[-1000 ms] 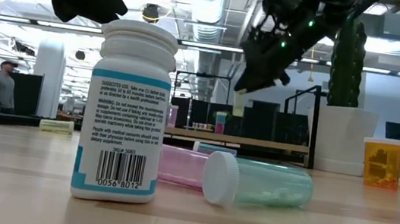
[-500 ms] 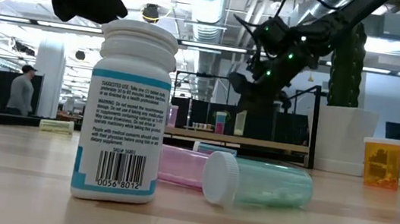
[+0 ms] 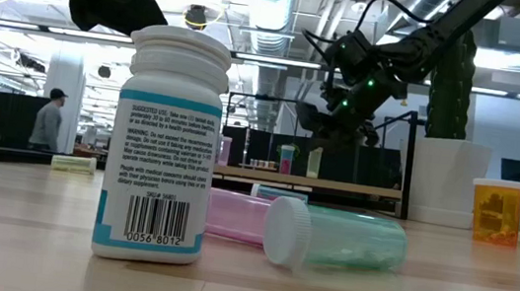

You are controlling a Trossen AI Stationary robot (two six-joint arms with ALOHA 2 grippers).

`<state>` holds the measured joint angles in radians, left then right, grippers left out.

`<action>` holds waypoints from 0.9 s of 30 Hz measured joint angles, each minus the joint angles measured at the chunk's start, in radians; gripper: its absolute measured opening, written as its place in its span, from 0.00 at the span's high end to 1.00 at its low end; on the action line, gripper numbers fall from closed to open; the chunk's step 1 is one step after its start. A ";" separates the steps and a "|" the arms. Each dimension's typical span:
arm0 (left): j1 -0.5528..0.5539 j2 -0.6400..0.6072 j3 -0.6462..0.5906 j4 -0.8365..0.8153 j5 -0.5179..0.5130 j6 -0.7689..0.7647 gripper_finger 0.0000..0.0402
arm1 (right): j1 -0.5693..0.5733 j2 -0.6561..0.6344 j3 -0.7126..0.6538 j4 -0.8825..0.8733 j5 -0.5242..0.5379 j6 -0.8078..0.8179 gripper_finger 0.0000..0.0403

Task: Pick and place medicine bottles onto shelf by color
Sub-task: Put the yellow pill bottle on the shelf, then put the light orange pill bottle on the shelf

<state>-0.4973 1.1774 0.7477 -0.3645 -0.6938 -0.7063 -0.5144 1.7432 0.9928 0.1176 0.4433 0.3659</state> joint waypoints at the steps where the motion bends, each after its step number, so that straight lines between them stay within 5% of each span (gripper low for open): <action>1: 0.000 0.000 0.000 -0.001 0.000 0.001 0.58 | -0.001 0.000 0.000 0.000 0.000 0.000 0.66; 27: 0.000 0.000 0.000 -0.005 0.004 -0.011 0.58 | -0.003 -0.046 0.000 0.007 -0.008 -0.082 0.43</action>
<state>-0.4976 1.1774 0.7475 -0.3696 -0.6899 -0.7176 -0.5178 1.6967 0.9932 0.1249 0.4355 0.2836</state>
